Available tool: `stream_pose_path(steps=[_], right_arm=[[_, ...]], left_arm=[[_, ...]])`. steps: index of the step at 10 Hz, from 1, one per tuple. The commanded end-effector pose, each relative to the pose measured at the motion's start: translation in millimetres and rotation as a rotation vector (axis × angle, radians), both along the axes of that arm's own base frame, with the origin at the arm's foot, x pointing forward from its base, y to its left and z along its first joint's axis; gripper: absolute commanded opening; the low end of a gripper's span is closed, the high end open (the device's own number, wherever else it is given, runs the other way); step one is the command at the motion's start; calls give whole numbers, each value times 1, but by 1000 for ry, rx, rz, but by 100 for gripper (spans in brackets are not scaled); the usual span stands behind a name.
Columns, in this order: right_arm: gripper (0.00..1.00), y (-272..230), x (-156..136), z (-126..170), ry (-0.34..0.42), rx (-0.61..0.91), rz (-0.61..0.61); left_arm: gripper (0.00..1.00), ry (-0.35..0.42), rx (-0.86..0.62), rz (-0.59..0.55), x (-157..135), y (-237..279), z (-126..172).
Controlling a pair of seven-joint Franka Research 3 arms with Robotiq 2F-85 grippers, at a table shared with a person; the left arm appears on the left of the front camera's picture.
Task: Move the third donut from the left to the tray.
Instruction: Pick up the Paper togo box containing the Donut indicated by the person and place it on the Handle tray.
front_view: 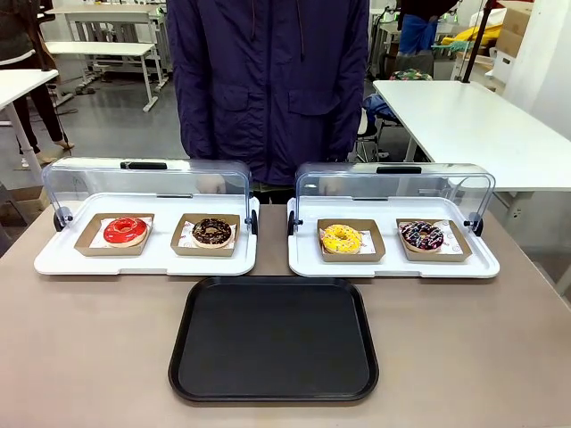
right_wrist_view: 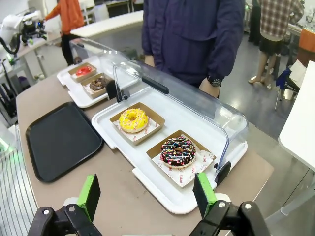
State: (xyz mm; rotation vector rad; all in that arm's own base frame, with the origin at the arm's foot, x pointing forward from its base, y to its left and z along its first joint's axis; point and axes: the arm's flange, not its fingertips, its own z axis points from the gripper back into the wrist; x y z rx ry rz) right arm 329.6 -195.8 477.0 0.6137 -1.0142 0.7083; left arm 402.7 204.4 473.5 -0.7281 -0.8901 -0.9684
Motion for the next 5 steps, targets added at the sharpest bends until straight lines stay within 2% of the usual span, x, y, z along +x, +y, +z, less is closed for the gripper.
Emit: stream_pose_path(steps=[1, 5], right_arm=[[100, -2, 4, 2, -37, 5, 10], [100, -2, 4, 2, -37, 5, 10]], left_arm=[[100, -11, -5, -12, -1, 1, 2], [100, -11, -5, -12, -1, 1, 2]])
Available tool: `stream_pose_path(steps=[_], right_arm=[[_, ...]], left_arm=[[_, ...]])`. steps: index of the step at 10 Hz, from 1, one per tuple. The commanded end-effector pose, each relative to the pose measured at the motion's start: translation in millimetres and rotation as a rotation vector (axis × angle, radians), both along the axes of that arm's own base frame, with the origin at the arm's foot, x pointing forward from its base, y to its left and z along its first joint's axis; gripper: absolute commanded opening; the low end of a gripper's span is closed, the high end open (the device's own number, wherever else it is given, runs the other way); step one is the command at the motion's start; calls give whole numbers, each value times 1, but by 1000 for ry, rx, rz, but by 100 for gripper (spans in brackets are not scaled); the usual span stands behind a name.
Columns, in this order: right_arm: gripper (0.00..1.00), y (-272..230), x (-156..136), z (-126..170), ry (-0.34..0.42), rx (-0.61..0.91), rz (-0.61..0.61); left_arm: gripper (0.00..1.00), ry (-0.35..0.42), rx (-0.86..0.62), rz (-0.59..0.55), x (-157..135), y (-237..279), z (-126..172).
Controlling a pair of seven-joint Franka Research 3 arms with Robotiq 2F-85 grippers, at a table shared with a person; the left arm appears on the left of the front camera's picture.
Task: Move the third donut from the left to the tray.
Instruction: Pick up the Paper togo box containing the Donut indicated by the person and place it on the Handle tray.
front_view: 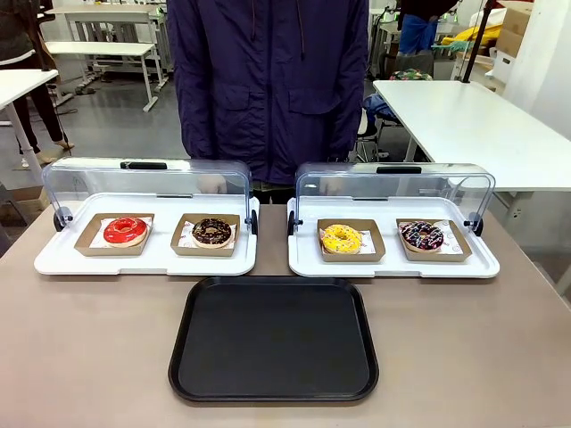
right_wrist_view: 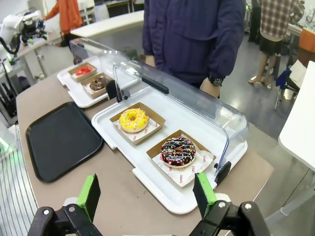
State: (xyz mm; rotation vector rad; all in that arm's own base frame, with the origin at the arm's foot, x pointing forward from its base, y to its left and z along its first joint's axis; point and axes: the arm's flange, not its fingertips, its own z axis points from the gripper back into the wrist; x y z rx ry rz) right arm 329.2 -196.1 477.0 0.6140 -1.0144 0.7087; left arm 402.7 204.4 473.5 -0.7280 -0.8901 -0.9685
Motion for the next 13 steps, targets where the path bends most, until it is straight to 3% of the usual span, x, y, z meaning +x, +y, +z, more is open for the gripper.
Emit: stream_pose_path(steps=[1, 13], right_arm=[[100, -2, 4, 2, -37, 5, 10], [100, -2, 4, 2, -37, 5, 10]], left_arm=[[100, -11, -5, -12, -1, 1, 2], [100, -11, -5, -12, -1, 1, 2]])
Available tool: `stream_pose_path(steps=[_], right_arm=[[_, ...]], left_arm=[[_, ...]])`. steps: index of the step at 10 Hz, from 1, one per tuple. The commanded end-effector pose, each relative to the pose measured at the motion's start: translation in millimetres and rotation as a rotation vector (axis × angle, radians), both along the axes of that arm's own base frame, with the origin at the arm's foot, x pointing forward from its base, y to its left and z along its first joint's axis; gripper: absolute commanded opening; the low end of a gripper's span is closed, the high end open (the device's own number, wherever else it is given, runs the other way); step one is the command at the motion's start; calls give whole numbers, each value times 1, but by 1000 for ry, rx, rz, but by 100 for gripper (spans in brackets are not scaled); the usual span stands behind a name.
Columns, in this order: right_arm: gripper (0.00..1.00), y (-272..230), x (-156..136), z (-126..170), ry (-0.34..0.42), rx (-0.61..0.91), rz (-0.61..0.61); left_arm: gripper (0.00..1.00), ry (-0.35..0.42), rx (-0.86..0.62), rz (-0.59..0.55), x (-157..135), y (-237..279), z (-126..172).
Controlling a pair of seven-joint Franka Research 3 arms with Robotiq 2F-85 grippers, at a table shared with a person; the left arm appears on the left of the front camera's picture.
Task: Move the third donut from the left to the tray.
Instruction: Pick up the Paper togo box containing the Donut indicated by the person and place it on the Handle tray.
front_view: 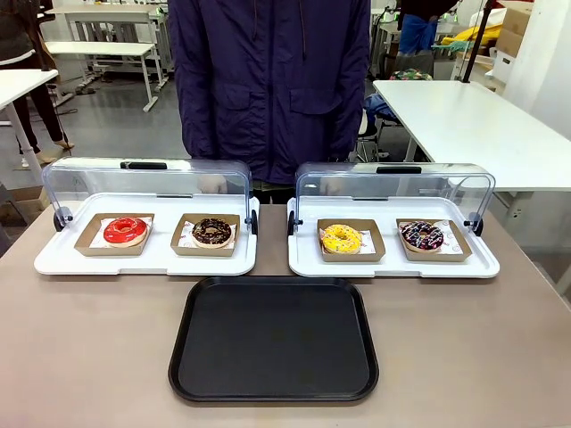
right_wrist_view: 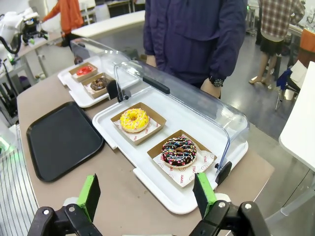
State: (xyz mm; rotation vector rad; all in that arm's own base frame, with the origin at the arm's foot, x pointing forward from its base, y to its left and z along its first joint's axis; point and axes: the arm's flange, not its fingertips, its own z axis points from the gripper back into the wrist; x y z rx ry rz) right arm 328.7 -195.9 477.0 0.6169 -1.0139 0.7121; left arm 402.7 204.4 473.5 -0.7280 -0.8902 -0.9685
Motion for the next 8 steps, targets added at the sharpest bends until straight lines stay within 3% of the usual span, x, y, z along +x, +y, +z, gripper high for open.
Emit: stream_pose_path(steps=[1, 8], right_arm=[[100, -2, 5, 2, -37, 4, 6], [100, -2, 5, 2, -37, 4, 6]], left_arm=[[100, -10, -5, -12, -1, 1, 2], [100, -10, -5, -12, -1, 1, 2]])
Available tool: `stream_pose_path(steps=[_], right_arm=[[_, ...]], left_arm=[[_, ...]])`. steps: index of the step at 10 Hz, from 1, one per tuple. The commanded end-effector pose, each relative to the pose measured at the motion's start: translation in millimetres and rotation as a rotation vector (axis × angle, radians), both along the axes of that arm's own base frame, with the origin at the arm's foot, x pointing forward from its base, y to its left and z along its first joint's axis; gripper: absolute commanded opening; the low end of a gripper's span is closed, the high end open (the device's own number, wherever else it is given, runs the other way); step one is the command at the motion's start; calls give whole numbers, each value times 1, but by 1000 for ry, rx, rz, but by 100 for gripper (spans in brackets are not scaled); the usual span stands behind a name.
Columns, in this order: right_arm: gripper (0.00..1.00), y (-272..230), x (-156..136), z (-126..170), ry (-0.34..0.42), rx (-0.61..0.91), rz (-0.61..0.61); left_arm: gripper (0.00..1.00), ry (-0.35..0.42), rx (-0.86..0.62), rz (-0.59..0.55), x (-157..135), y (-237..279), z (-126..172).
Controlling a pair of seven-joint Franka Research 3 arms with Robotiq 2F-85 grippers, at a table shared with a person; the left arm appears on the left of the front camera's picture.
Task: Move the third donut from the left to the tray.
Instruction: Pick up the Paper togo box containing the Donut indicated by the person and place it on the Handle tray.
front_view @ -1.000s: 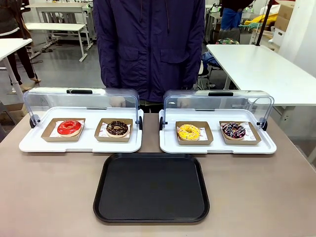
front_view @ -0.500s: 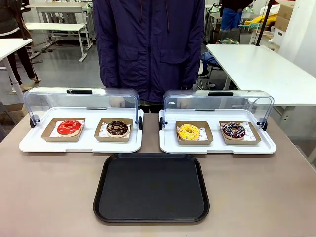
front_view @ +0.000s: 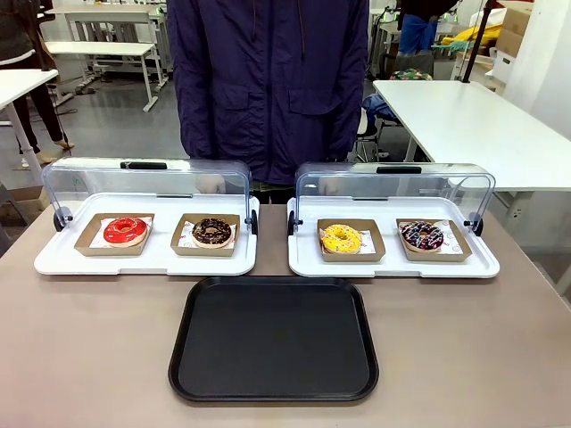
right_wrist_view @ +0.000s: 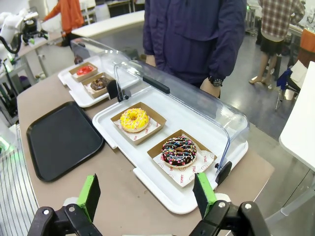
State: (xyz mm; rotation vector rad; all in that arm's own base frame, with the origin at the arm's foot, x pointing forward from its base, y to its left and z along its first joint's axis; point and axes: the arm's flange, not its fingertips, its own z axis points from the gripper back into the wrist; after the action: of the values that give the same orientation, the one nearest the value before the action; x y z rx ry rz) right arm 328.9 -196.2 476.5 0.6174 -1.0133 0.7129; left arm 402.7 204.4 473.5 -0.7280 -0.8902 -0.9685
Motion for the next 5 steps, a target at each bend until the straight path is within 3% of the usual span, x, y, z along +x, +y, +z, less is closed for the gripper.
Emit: stream_pose_path(steps=[1, 5], right_arm=[[100, -2, 5, 2, -37, 5, 5], [100, -2, 5, 2, -37, 5, 5]], left_arm=[[100, -10, -5, -12, -1, 1, 2], [100, -10, -5, -12, -1, 1, 2]])
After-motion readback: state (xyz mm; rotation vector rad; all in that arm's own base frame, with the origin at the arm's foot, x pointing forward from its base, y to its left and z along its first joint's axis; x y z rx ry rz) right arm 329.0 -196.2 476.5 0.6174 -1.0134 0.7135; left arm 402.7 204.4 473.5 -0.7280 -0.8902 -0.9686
